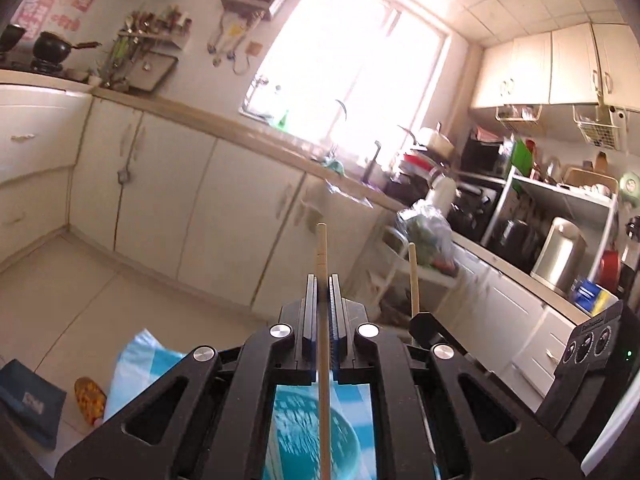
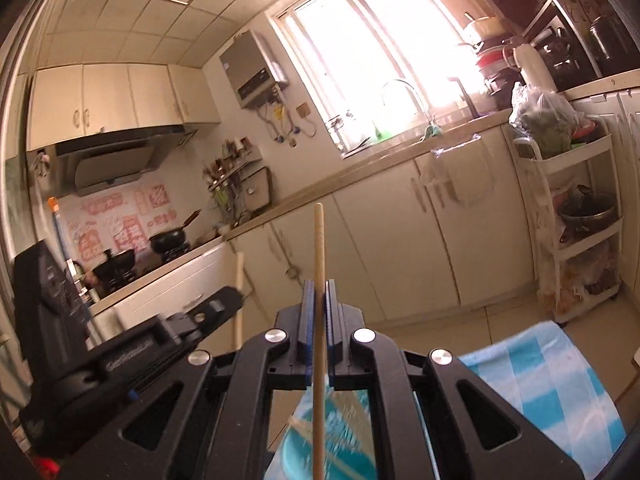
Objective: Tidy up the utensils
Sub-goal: 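Lift both held chopsticks over the teal basket and open both tools to drop them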
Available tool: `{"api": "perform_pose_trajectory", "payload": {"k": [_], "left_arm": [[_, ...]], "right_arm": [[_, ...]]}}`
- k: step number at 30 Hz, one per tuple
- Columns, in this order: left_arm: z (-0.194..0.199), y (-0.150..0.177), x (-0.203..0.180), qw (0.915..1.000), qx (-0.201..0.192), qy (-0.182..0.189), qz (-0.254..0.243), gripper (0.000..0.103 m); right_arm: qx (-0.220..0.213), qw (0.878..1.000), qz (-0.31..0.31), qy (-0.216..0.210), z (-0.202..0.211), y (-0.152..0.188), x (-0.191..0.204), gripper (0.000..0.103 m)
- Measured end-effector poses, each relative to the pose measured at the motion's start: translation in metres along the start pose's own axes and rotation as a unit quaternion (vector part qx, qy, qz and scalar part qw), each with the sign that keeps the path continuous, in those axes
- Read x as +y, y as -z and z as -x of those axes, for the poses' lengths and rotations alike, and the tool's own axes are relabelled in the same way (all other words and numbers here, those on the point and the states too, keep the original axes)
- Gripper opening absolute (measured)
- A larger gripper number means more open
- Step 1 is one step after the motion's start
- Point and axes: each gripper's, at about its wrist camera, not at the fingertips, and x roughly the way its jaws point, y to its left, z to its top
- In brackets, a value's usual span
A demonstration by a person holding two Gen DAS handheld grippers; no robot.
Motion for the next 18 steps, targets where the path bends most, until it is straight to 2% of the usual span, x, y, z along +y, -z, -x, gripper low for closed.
{"api": "perform_pose_trajectory", "payload": {"k": [6, 13, 18], "left_arm": [[-0.029, 0.015, 0.021, 0.9989, -0.015, -0.044, -0.002, 0.005], [-0.043, 0.039, 0.033, 0.9965, -0.003, -0.079, -0.027, 0.005], [-0.037, 0.056, 0.034, 0.9950, 0.014, -0.089, -0.042, 0.005]], "right_arm": [[0.032, 0.999, -0.022, 0.033, -0.037, 0.020, -0.021, 0.006], [0.047, 0.997, 0.019, 0.054, -0.038, 0.044, -0.013, 0.006], [0.068, 0.995, 0.029, 0.065, -0.042, 0.061, -0.018, 0.006]]}}
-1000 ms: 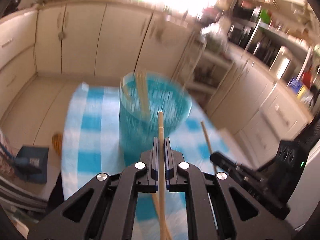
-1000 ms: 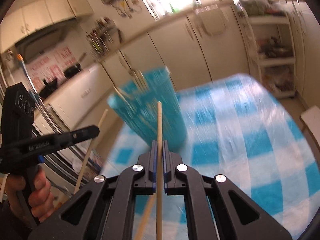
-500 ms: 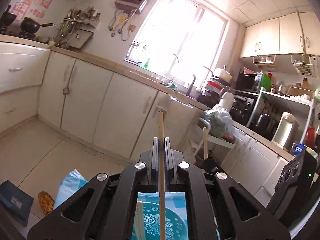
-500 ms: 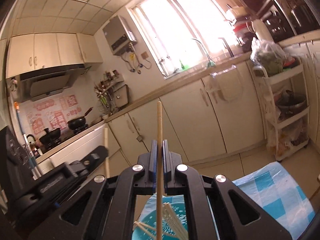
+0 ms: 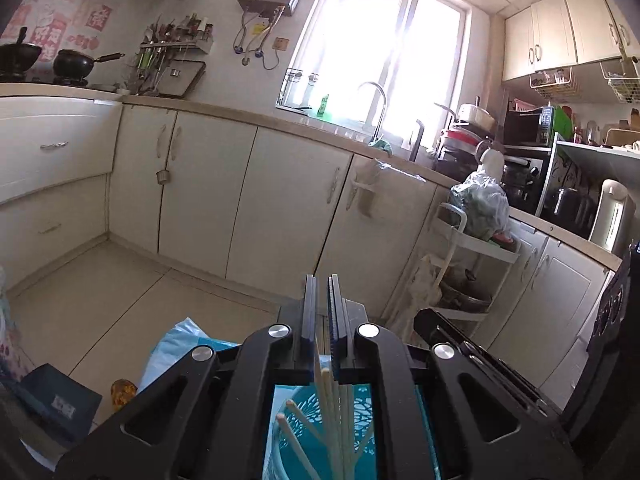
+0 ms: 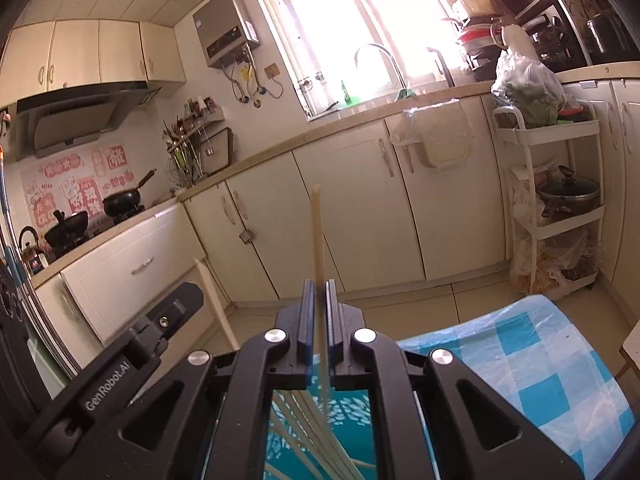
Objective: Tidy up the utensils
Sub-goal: 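Lift both held chopsticks over the teal basket and open both tools to drop them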
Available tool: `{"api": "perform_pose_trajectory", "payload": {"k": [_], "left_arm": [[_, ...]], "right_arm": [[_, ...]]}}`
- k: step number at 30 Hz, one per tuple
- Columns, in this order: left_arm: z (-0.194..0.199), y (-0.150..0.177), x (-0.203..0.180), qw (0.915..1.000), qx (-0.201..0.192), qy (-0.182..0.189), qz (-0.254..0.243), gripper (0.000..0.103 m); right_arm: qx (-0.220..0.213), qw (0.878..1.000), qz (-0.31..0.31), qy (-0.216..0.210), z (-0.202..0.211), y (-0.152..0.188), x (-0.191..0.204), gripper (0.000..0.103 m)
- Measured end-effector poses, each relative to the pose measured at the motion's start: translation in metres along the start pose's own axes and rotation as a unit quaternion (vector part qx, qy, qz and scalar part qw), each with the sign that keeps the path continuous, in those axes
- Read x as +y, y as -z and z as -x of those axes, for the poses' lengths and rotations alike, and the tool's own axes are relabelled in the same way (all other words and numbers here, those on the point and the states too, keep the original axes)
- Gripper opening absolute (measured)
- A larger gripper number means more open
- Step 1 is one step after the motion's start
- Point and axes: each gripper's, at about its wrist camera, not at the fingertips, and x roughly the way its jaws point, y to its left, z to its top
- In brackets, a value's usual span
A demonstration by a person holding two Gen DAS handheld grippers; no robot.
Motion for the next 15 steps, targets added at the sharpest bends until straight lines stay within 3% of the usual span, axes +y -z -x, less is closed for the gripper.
{"api": "perform_pose_trajectory", "payload": {"k": [4, 6, 8, 10, 13, 15], "left_arm": [[0.011, 0.009, 0.003, 0.9997, 0.021, 0.000, -0.009, 0.015], [0.021, 0.011, 0.008, 0.9997, 0.025, -0.004, -0.007, 0.032], [0.039, 0.013, 0.016, 0.9996, 0.023, -0.013, 0.001, 0.056], [0.058, 0.014, 0.024, 0.9996, 0.022, -0.019, 0.005, 0.066], [0.084, 0.022, 0.035, 0.9989, 0.034, -0.030, 0.008, 0.083], [0.095, 0.031, 0.040, 0.9981, 0.051, -0.033, 0.007, 0.087]], "right_arm": [[0.017, 1.000, 0.007, -0.006, 0.011, 0.010, -0.001, 0.010], [0.019, 1.000, 0.005, -0.006, 0.024, 0.014, -0.004, 0.024], [0.016, 1.000, -0.002, -0.004, 0.046, 0.018, -0.009, 0.027], [0.022, 1.000, -0.006, -0.001, 0.072, 0.026, -0.013, 0.027], [0.069, 0.997, 0.021, 0.011, 0.100, 0.055, -0.009, 0.027], [0.131, 0.991, 0.035, 0.016, 0.103, 0.085, -0.006, 0.026]]}}
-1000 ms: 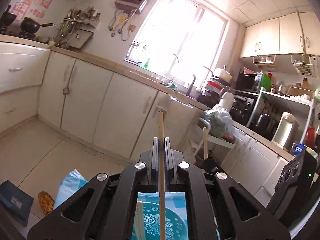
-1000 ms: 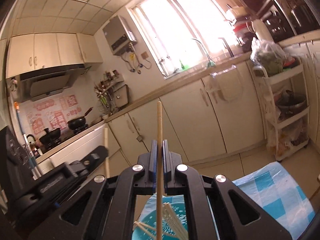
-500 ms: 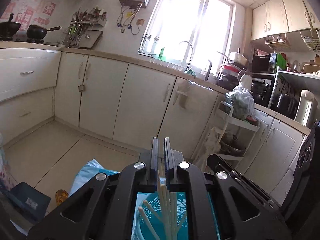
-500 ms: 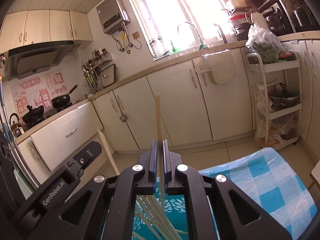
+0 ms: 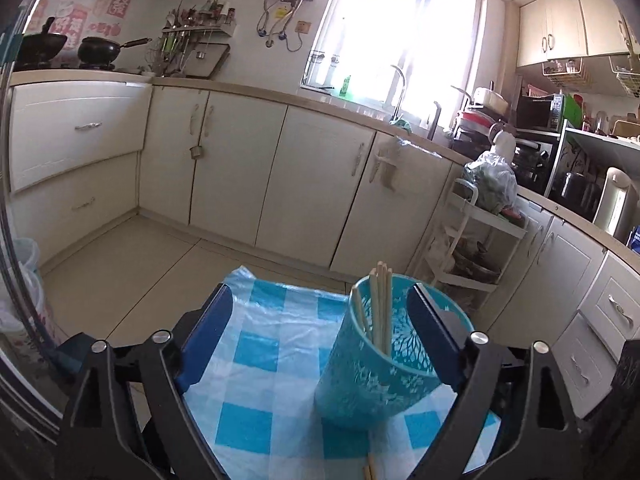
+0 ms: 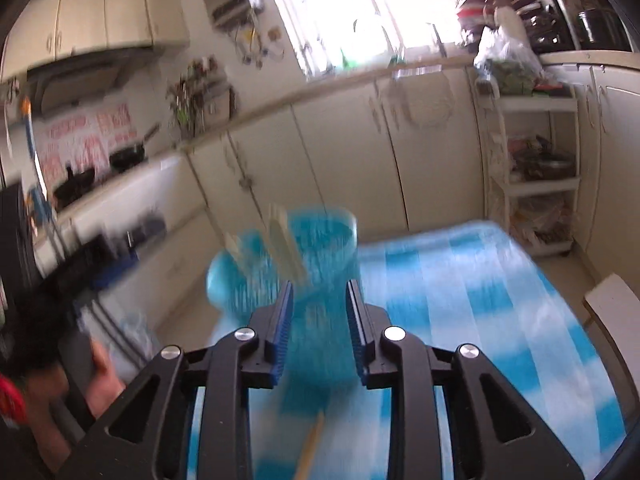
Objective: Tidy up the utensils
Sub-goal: 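Lift both held chopsticks over the teal basket and open both tools to drop them, then grasp one remaining chopstick with the right tool while the left tool grasps the other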
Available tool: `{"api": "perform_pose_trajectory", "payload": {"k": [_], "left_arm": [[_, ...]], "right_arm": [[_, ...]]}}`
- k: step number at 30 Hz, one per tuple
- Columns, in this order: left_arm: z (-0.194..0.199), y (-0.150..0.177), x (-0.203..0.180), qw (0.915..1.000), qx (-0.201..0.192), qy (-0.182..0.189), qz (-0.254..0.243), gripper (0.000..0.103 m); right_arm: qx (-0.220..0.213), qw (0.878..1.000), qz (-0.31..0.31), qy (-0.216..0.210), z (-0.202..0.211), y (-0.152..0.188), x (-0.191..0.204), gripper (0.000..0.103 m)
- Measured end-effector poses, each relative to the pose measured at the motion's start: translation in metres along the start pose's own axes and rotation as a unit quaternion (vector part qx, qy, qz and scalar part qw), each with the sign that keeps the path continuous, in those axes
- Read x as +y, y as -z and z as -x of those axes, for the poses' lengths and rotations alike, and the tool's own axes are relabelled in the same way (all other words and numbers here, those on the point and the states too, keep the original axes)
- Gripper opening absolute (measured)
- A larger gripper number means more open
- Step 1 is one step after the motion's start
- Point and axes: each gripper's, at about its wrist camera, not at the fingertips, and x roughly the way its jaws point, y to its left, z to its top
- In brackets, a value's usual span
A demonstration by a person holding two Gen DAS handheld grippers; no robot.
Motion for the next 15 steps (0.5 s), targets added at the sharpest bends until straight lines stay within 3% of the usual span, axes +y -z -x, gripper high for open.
{"api": "perform_pose_trajectory", "payload": {"k": [3, 5, 15], "left_arm": [[0.005, 0.025, 0.003, 0.9987, 0.051, 0.000, -0.007, 0.089], [0.007, 0.039, 0.002, 0.9970, 0.076, -0.001, -0.014, 0.089], [0.018, 0.076, 0.009, 0.9910, 0.133, -0.007, -0.007, 0.091]], "right_arm": [[0.088, 0.996, 0.003, 0.002, -0.020, 0.043, 0.003, 0.020], [0.117, 0.993, -0.005, -0.001, -0.033, 0.057, 0.004, 0.018], [0.157, 0.987, 0.037, 0.021, -0.070, 0.077, 0.023, 0.013]]}}
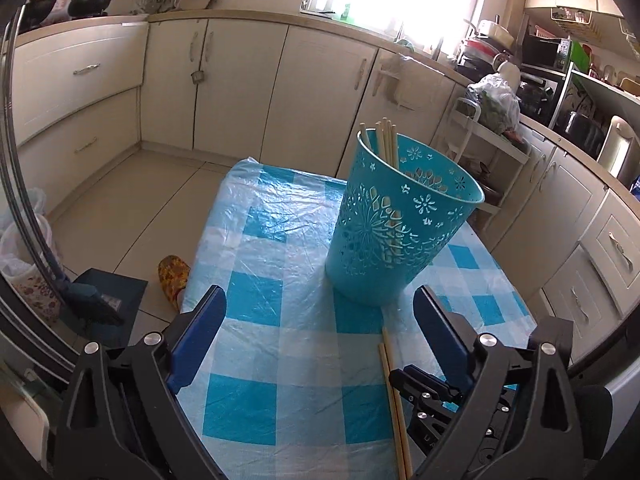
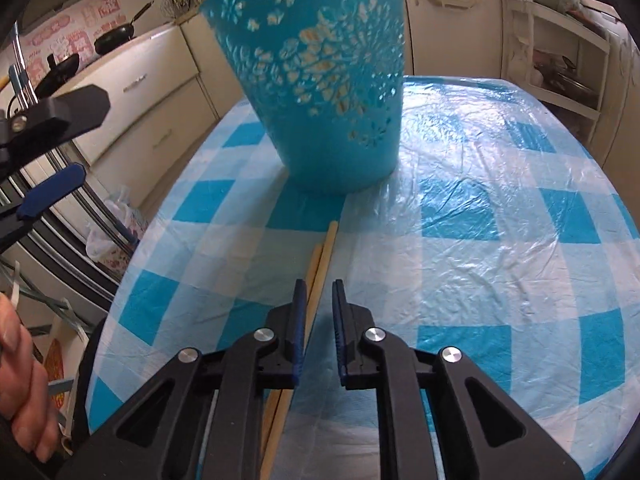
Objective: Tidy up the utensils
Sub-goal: 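Grasp one remaining chopstick with the right tool while the left tool grasps the other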
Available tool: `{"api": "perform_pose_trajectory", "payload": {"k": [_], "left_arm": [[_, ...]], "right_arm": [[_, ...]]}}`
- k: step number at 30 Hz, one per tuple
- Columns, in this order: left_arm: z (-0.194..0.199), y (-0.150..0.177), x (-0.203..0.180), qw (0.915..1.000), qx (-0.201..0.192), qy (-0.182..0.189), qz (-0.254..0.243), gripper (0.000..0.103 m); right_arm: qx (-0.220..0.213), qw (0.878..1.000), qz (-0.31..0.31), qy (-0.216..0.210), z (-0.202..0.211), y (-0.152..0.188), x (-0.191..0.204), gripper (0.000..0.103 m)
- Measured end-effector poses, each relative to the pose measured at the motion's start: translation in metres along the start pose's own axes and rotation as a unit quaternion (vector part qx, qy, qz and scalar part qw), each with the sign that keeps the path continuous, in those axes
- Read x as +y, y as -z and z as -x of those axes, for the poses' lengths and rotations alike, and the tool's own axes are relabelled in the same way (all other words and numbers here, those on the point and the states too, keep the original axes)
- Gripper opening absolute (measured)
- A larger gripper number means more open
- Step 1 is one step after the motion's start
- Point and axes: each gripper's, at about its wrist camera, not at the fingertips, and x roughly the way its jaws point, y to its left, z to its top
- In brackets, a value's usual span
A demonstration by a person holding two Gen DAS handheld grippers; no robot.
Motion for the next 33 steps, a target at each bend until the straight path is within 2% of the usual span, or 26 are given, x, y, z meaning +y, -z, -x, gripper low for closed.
{"api": "perform_pose_trajectory", "payload": {"k": [5, 9, 13, 16, 20, 24, 27, 31, 33], "left_arm": [[-0.005, 0.008, 0.004, 0.9998, 0.021, -0.005, 0.005, 0.091], [-0.015, 0.017, -0.004, 0.9986, 0.053, -0.005, -0.006, 0.091], [-0.033, 0.030, -0.021, 0.9946, 0.098, -0.005, -0.033, 0.091], [-0.048, 0.040, -0.035, 0.9900, 0.129, -0.011, -0.055, 0.091], [-0.062, 0.049, -0.057, 0.9843, 0.146, -0.027, -0.095, 0.091], [-0.073, 0.057, -0.079, 0.9773, 0.155, -0.042, -0.138, 0.090], [-0.078, 0.061, -0.088, 0.9730, 0.162, -0.049, -0.157, 0.084], [-0.088, 0.068, -0.093, 0.9682, 0.184, -0.040, -0.165, 0.058], [-0.087, 0.068, -0.093, 0.9700, 0.177, -0.028, -0.164, 0.049]], "right_arm": [[0.011, 1.000, 0.004, 0.001, 0.001, 0.002, -0.006, 0.008], [0.014, 0.999, 0.029, 0.008, 0.006, 0.006, -0.007, 0.008], [0.022, 0.999, 0.038, 0.023, 0.018, 0.011, -0.023, 0.007], [0.027, 0.999, 0.020, 0.034, 0.027, 0.014, -0.046, 0.007], [0.034, 0.999, -0.010, 0.031, 0.035, 0.016, -0.067, 0.007], [0.035, 0.999, -0.017, 0.029, 0.035, 0.015, -0.070, 0.008], [0.033, 0.999, -0.014, 0.027, 0.033, 0.013, -0.069, 0.008], [0.033, 0.999, -0.008, 0.029, 0.031, 0.010, -0.070, 0.008], [0.034, 0.999, 0.001, 0.034, 0.030, 0.009, -0.068, 0.007]]}}
